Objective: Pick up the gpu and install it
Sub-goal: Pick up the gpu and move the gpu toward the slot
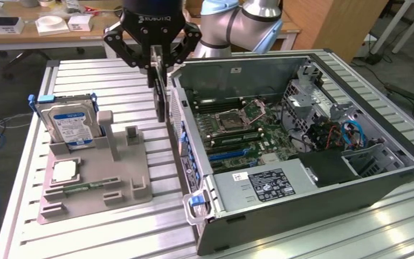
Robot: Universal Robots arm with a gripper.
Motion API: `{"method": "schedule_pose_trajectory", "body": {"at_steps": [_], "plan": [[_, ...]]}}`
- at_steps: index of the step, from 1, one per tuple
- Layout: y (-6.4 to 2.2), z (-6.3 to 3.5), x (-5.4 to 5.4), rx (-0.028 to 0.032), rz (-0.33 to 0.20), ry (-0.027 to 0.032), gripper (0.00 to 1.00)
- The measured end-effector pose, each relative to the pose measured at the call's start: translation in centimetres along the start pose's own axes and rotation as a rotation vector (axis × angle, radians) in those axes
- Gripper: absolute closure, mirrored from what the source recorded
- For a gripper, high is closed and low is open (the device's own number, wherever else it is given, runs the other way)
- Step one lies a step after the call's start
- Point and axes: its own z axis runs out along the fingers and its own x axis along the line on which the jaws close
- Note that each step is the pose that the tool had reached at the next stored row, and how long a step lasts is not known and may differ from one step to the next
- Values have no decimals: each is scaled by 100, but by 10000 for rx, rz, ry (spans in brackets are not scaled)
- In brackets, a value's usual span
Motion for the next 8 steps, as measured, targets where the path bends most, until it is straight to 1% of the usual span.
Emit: {"method": "schedule_pose_trajectory", "body": {"at_steps": [8], "plan": [[0,1,-90,0,0,0,74]]}}
